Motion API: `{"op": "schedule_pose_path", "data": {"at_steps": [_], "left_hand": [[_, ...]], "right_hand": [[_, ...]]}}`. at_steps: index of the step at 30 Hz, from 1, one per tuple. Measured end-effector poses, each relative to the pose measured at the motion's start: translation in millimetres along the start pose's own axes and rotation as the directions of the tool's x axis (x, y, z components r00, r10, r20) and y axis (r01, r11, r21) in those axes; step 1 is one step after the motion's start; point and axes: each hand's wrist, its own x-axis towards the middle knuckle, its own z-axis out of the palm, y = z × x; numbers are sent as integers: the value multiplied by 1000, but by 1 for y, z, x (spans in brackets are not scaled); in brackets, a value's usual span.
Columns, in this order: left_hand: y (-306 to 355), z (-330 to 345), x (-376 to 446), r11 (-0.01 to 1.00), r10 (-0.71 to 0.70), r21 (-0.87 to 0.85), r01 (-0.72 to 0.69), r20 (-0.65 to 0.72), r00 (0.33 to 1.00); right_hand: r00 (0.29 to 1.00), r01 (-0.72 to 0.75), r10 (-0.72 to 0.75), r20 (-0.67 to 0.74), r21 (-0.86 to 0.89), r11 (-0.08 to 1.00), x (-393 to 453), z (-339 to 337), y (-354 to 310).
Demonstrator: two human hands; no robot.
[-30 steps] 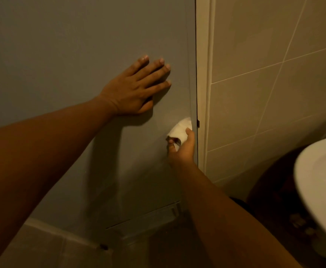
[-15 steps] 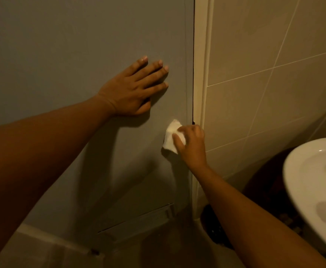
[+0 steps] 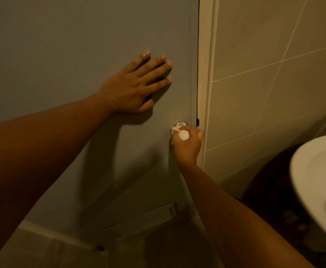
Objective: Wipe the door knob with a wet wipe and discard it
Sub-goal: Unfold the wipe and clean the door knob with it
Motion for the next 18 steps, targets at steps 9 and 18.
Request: {"op": "schedule_pose_path", "data": {"at_steps": [9, 18], "left_hand": [[0, 1, 0, 1000, 0, 19, -1, 27, 1000], [0, -1, 0, 1000, -1, 20, 0, 28, 1000]], "right_hand": [[766, -613, 564, 309, 615, 495, 0, 0, -7], [963, -101, 141, 228, -182, 978, 8, -14, -11]]}}
